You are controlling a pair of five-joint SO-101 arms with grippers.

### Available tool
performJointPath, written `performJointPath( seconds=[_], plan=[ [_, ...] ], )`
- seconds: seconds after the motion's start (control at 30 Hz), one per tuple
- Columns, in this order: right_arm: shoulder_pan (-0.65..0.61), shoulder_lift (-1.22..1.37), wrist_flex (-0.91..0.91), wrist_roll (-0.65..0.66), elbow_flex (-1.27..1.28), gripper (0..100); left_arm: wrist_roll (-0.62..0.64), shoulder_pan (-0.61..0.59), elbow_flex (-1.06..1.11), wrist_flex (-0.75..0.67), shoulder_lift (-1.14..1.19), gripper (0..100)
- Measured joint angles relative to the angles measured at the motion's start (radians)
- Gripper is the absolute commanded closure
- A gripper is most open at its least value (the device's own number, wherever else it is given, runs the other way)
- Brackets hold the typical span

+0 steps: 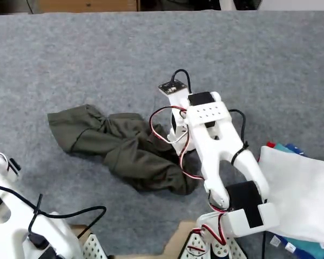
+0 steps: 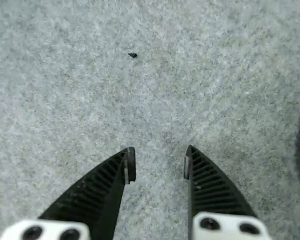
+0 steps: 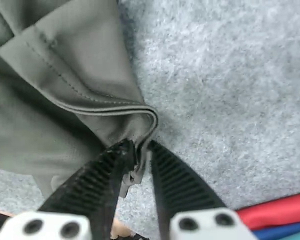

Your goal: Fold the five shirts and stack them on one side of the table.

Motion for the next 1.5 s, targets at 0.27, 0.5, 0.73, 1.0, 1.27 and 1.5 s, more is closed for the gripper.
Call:
performJointPath(
  seconds=[0.27, 0.5, 0.73, 1.0, 1.27, 1.5],
  plan=[
    [0.0, 0.0, 0.0, 0.0, 0.0, 98.5, 0.0, 0.0, 0.0, 0.0, 0.0, 83],
    [0.044, 0.0, 0.0, 0.0, -0.014, 99.5, 0.0, 0.0, 0.0, 0.0, 0.0, 83],
    [0.121, 0.0, 0.054, 0.0, -0.135, 99.5, 0.0, 0.0, 0.0, 0.0, 0.0, 83],
    [0.261, 0.003, 0.051, 0.0, -0.43, 99.4, -0.002, 0.049, -0.021, 0.0, 0.0, 83],
    [0.37, 0.087, -0.367, -0.08, -0.348, 99.4, 0.098, 0.253, -0.055, 0.0, 0.0, 83],
    [0.439, 0.29, -0.7, -0.18, -0.288, 99.4, 0.255, 0.457, -0.16, 0.061, 0.011, 83]
  ],
)
